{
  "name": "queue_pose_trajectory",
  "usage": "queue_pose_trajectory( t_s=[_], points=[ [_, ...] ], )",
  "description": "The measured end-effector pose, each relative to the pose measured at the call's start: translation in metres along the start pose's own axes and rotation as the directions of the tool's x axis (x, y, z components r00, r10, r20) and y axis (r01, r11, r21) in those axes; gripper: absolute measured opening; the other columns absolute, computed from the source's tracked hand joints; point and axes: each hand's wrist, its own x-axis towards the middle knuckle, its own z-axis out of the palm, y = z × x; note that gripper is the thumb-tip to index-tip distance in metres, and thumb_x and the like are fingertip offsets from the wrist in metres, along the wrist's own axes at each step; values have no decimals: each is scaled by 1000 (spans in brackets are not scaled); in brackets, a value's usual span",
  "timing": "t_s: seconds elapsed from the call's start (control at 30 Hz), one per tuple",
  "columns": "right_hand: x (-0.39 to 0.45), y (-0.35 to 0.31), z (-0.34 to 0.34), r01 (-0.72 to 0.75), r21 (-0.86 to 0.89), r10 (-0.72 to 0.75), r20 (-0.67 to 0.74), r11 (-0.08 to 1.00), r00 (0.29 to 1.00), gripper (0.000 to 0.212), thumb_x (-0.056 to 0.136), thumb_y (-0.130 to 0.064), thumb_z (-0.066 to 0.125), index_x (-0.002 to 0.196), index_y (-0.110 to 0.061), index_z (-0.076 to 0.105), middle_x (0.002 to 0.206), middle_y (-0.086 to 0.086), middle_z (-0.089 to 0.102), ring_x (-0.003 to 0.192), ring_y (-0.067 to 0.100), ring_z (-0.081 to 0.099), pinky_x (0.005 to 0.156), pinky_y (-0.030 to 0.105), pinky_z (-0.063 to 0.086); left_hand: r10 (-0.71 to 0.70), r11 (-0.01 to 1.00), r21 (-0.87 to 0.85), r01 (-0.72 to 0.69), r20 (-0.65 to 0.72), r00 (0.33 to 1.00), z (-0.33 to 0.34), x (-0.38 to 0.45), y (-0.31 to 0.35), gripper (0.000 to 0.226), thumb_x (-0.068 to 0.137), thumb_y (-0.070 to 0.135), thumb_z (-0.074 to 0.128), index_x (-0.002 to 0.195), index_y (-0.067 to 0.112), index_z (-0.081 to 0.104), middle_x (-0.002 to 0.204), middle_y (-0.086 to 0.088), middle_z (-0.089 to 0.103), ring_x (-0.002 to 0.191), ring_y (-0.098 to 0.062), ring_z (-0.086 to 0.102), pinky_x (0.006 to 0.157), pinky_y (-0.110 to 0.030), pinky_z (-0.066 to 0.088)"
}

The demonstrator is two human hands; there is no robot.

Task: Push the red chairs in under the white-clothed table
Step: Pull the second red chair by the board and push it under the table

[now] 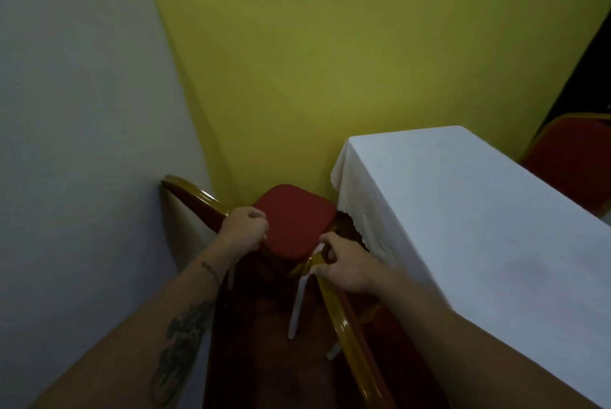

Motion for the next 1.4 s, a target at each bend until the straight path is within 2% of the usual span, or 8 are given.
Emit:
queue_pose_trajectory(
  t_s=[0.33, 0.47, 0.6, 0.83, 1.07, 1.17, 1.27, 1.4],
  points=[
    [146, -69, 2, 139, -146, -119, 134, 979, 984, 77, 92, -35, 63, 158, -21, 28, 155, 10, 37, 136, 31, 43, 101, 42, 46, -93, 993, 40, 112, -329, 940, -87, 99, -18, 23, 65, 31, 55, 64, 13, 69, 81, -14, 72, 89, -43, 70, 79, -46, 57],
    [206, -100, 24, 136, -171, -110, 153, 976, 982, 76, 89, -32, 64, 157, -16, 31, 153, 14, 40, 137, 33, 42, 105, 42, 44, -163, 977, 59, 203, -397, 903, -102, 149, -17, 41, 72, 38, 58, 98, 9, 71, 111, -16, 71, 105, -41, 64, 89, -40, 51],
    [261, -128, 54, 118, -223, -72, 204, 968, 976, 66, 90, -33, 65, 148, -14, 41, 143, 17, 48, 129, 36, 48, 101, 43, 46, -335, 939, -55, 340, -380, 862, -111, 212, -34, 76, 76, 32, 67, 140, -1, 43, 135, -23, 57, 121, -44, 57, 96, -45, 51],
    [316, -155, 92, 71, -331, 17, 254, 941, 967, 66, 85, -44, 69, 139, -16, 44, 127, 15, 53, 115, 40, 55, 88, 44, 48, -387, 921, -117, 372, -385, 838, -115, 266, -47, 69, 81, 15, 70, 137, -4, 34, 136, -26, 55, 121, -44, 56, 89, -43, 52],
    [317, -173, 91, 106, -452, 11, 247, 886, 969, 35, 86, -31, 67, 114, -12, 59, 116, 15, 61, 104, 39, 62, 76, 39, 47, -323, 946, -103, 307, -371, 871, -115, 271, -59, 69, 84, 11, 69, 138, -5, 29, 134, -24, 54, 119, -42, 57, 82, -37, 44],
    [305, -178, 89, 102, -460, 11, 236, 882, 972, 33, 85, -31, 68, 110, -11, 62, 110, 14, 63, 100, 39, 64, 72, 38, 48, -291, 957, -107, 271, -374, 880, -115, 264, -61, 58, 85, 12, 70, 128, -4, 34, 126, -23, 58, 114, -41, 60, 84, -40, 48],
    [293, -178, 88, 98, -446, 8, 229, 890, 973, 27, 86, -31, 68, 103, -10, 61, 100, 13, 59, 100, 39, 66, 70, 38, 46, -242, 970, -106, 218, -360, 901, -112, 256, -61, 28, 87, 7, 68, 92, 1, 42, 94, -16, 58, 97, -34, 60, 79, -40, 48],
    [283, -179, 96, 94, -427, -6, 203, 899, 979, 43, 89, -34, 67, 120, -5, 64, 122, 18, 65, 109, 39, 65, 77, 39, 49, -151, 988, -83, 132, -291, 945, -117, 264, -67, 40, 85, 0, 70, 63, 13, 40, 66, -7, 49, 79, -34, 63, 66, -38, 50]
  ],
)
